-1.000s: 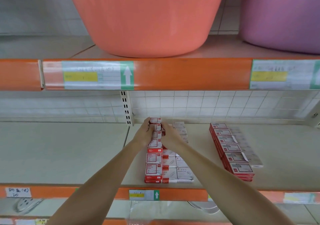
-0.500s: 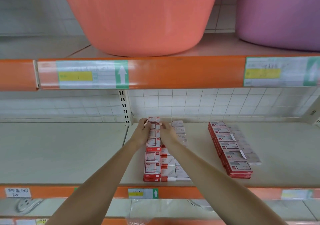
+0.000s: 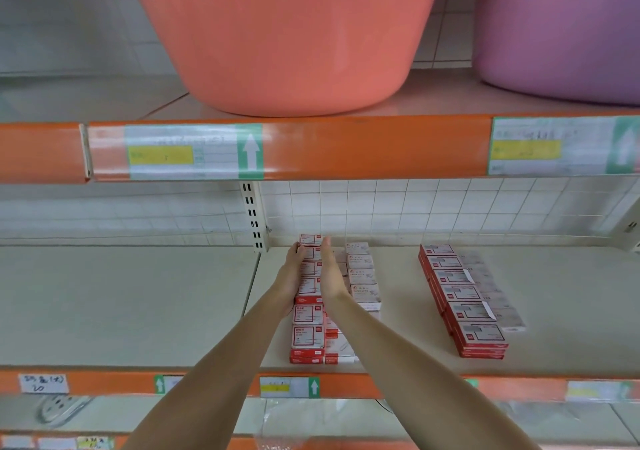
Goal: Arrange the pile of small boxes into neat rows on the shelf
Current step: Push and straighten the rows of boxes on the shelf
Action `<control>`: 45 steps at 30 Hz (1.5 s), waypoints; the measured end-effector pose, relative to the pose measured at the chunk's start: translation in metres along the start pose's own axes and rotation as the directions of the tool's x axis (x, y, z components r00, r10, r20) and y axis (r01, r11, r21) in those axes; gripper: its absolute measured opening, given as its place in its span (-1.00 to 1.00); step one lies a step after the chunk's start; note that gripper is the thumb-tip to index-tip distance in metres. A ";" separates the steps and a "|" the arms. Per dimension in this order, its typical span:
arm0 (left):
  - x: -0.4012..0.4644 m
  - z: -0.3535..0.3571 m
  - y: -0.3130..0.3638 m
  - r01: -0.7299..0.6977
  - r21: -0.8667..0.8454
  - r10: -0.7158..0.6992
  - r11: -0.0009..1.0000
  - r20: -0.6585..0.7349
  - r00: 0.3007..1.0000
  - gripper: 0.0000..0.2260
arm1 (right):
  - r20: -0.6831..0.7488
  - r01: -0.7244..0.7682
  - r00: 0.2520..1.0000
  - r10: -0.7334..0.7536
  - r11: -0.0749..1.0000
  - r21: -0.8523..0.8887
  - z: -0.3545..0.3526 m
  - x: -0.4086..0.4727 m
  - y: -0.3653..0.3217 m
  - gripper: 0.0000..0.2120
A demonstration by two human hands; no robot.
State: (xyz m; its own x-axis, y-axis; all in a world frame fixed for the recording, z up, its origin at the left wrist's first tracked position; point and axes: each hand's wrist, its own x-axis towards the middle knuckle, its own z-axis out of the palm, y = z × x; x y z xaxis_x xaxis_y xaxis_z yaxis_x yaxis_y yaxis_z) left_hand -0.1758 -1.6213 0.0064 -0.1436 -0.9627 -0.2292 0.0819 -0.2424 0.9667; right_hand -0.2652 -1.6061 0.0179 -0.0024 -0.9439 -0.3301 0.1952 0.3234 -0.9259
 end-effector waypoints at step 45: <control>0.001 0.005 0.007 0.059 0.135 -0.046 0.989 -0.096 0.994 -0.64 | 0.037 -0.074 0.997 0.069 0.986 0.148 -0.003 0.047 0.021 0.04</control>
State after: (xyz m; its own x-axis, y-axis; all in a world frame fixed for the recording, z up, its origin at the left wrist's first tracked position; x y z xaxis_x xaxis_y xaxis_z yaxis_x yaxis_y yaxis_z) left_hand -0.1804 -1.6235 0.0135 -0.0517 -0.9577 -0.2832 -0.0605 -0.2800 0.9581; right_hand -0.2642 -1.6430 -0.0178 0.0471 -0.9211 -0.3866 0.3382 0.3789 -0.8615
